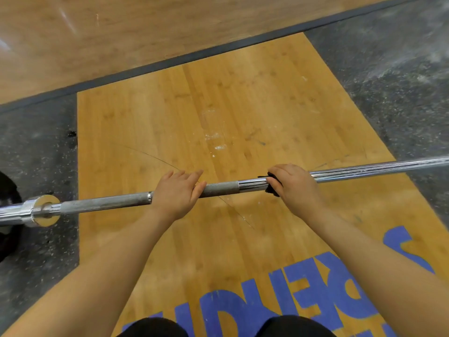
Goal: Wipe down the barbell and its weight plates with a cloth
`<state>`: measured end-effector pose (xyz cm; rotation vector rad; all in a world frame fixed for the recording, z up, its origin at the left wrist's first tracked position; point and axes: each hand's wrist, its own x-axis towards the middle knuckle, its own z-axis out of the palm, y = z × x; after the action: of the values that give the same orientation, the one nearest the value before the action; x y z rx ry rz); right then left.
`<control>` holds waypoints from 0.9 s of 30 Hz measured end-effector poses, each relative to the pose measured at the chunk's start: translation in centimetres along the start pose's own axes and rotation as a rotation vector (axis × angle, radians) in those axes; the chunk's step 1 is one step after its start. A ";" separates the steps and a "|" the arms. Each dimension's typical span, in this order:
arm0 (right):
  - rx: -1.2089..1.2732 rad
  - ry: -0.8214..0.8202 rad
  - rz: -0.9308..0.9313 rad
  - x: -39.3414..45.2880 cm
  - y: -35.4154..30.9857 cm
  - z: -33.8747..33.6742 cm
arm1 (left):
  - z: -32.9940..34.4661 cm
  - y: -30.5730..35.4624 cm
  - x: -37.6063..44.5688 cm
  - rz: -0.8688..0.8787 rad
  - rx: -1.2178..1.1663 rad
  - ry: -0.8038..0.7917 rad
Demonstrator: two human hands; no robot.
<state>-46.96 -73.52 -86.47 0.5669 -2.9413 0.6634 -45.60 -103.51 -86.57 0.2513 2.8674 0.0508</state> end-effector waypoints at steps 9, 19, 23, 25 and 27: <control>-0.033 0.054 0.046 -0.7 -0.9 0.5 | 0.3 0.2 -0.7 0.011 -0.008 0.065; -0.067 0.158 0.040 -3.2 -1.6 1.2 | 1.3 0.9 -2.8 0.016 0.005 0.121; -0.076 0.193 0.018 -4.6 -2.1 1.2 | 2.0 1.4 -4.3 0.008 -0.002 0.156; -0.084 0.201 0.024 -5.4 -2.3 1.2 | 2.5 1.7 -5.0 0.007 0.005 0.170; -0.087 0.191 0.023 -6.2 -2.6 1.0 | 2.9 1.9 -5.8 0.009 0.019 0.172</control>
<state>-40.24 -74.00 -87.31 0.4368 -2.7863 0.5546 -39.03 -102.57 -87.77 0.2765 3.0391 0.0494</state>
